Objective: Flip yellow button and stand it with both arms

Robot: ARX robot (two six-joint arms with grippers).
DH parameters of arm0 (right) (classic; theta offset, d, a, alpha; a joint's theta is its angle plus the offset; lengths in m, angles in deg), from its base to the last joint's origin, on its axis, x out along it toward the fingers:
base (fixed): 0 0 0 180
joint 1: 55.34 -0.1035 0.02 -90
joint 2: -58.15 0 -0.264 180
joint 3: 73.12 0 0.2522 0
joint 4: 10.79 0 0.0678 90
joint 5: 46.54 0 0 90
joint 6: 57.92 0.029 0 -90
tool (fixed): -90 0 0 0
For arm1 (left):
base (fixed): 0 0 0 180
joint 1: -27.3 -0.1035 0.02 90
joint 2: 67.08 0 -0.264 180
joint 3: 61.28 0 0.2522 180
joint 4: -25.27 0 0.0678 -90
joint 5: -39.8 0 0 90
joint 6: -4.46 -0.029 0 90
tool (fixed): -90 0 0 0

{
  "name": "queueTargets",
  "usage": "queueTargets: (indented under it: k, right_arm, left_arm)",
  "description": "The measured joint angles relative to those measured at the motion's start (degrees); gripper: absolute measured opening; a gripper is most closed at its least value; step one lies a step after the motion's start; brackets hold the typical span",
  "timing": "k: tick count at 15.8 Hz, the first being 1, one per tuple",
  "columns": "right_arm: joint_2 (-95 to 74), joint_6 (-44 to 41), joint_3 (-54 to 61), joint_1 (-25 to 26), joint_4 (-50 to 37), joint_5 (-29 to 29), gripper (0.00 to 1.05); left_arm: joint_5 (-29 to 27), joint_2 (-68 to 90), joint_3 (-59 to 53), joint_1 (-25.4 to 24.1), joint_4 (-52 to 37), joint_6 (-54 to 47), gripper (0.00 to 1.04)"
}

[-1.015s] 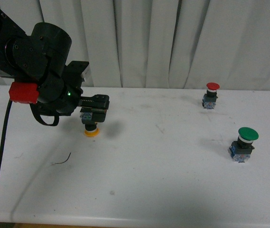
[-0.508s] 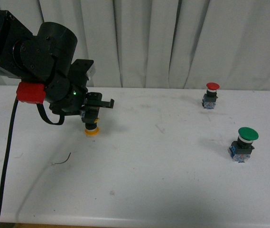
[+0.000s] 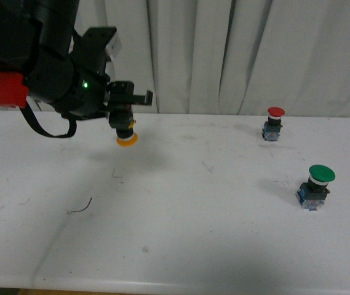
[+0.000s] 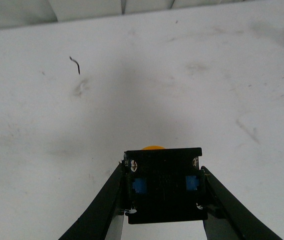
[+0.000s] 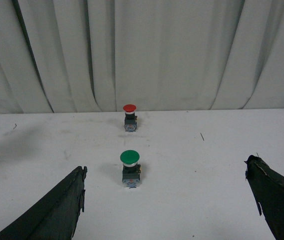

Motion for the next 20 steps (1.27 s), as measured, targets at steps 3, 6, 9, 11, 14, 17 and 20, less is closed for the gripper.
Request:
queueTargets:
  k: [3,6,9,11,14,17,20]
  right_arm:
    - [0.0,0.0,0.0,0.0,0.0,0.0,0.98]
    - [0.0,0.0,0.0,0.0,0.0,0.0,0.98]
    - [0.0,0.0,0.0,0.0,0.0,0.0,0.98]
    - [0.0,0.0,0.0,0.0,0.0,0.0,0.98]
    - [0.0,0.0,0.0,0.0,0.0,0.0,0.98]
    - [0.0,0.0,0.0,0.0,0.0,0.0,0.98]
    - [0.0,0.0,0.0,0.0,0.0,0.0,0.98]
  left_arm:
    - [0.1,-10.7,-11.2,3.8,-4.6,0.5,0.36]
    - [2.8,-20.3,-22.5,6.4,-8.9,4.6,0.36]
    - [9.4,-29.7,-29.2,4.0,-12.9,12.5,0.36]
    - [11.8,-32.3,-31.3,3.8,-14.2,15.4,0.36]
    - [19.5,-34.5,-36.0,2.6,-21.6,22.4,0.36]
    - [27.6,-34.8,-41.7,0.1,-38.1,33.7,0.36]
    - [28.9,-30.1,-42.9,0.7,-52.4,43.9,0.36]
